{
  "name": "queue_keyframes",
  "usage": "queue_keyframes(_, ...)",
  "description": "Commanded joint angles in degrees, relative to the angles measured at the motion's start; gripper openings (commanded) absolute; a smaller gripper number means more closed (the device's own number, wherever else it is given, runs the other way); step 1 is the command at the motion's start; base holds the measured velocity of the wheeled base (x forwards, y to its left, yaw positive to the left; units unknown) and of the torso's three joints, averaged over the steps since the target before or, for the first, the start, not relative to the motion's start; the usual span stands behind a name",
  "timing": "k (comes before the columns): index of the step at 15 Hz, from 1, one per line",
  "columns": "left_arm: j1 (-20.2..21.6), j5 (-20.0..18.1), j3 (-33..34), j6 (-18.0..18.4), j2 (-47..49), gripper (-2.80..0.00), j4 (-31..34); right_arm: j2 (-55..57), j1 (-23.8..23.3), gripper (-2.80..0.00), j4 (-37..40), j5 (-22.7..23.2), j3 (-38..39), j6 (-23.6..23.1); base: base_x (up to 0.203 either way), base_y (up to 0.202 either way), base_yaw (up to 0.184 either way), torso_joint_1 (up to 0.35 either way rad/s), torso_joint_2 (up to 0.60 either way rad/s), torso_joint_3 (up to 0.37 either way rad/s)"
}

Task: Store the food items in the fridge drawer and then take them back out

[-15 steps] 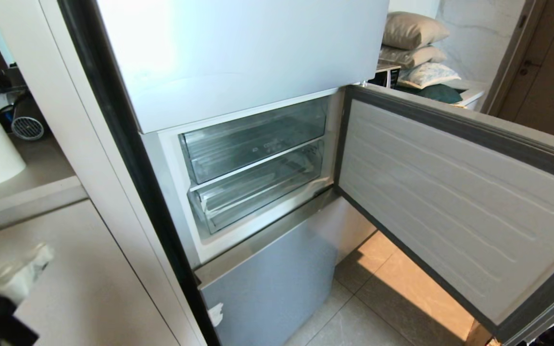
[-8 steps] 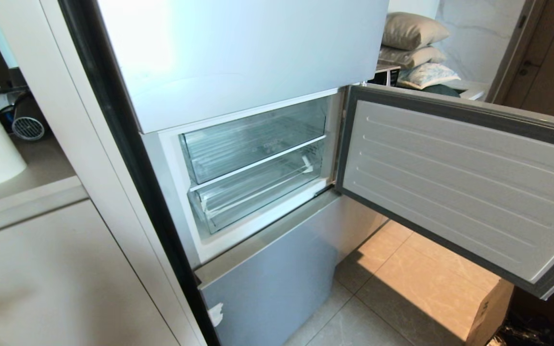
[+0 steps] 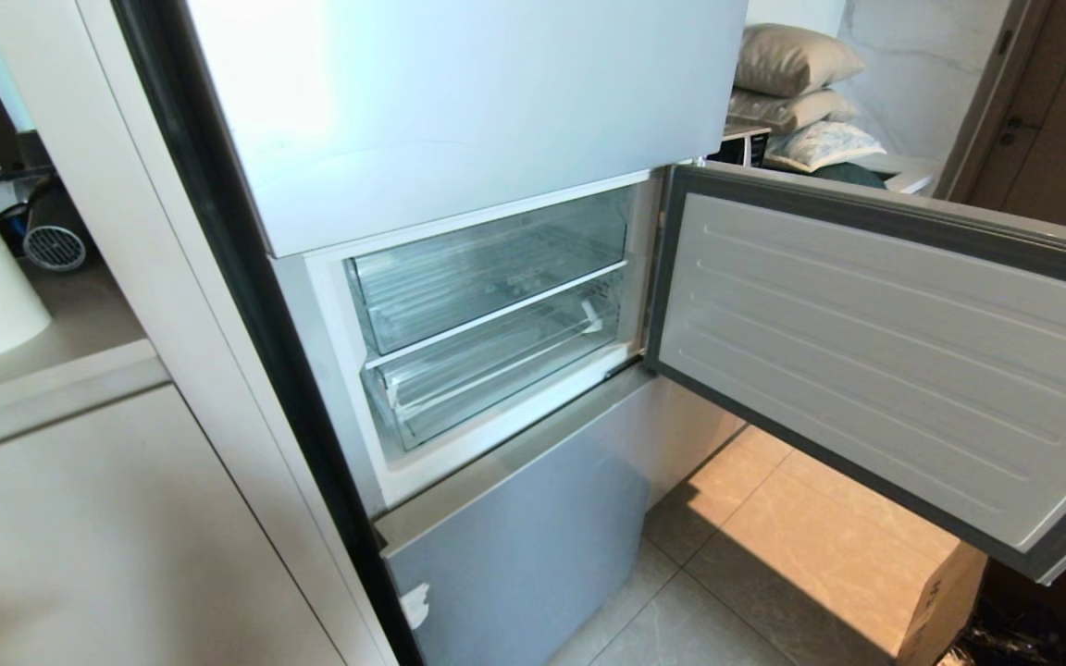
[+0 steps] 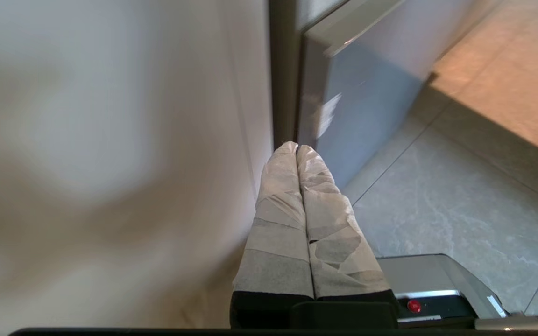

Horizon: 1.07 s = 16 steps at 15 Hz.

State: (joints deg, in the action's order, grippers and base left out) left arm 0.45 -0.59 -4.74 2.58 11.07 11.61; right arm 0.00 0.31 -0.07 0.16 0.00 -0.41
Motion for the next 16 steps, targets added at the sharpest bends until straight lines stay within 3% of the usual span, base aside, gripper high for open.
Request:
queue_keyframes(1, -1.06, -1.56, 0.10, 1.64, -4.81, -2.80, 0.04, 0.05, 0.04, -2.80, -0.01, 0.02, 0.00, 0.06, 0.000, 0.000, 0.000, 0.000, 0.00, 0.000)
queue_keyframes(5, -0.92, -1.50, 1.08, 3.93, -11.11, -2.80, -2.02, 0.04, 0.04, -2.80, 0.00, 0.02, 0.00, -0.03, 0.000, 0.000, 0.000, 0.000, 0.00, 0.000)
queue_keyframes(8, -0.90, 1.15, 1.31, -2.25, -10.90, -2.80, -2.82, 0.09, 0.04, -2.80, -0.01, -0.07, 0.00, 0.06, 0.000, 0.000, 0.000, 0.000, 0.00, 0.000)
queue_keyframes(12, -0.89, 1.21, 1.31, -2.58, -10.90, -2.80, -2.82, 0.09, 0.04, -2.80, -0.01, -0.07, 0.00, 0.15, 0.001, -0.003, 0.012, 0.001, 0.00, 0.001)
queue_keyframes(16, -0.90, 1.21, 1.31, -2.58, -10.90, -2.80, -2.82, 0.08, 0.04, -2.80, -0.01, -0.07, 0.00, 0.15, 0.001, -0.007, 0.144, 0.004, 0.00, 0.004)
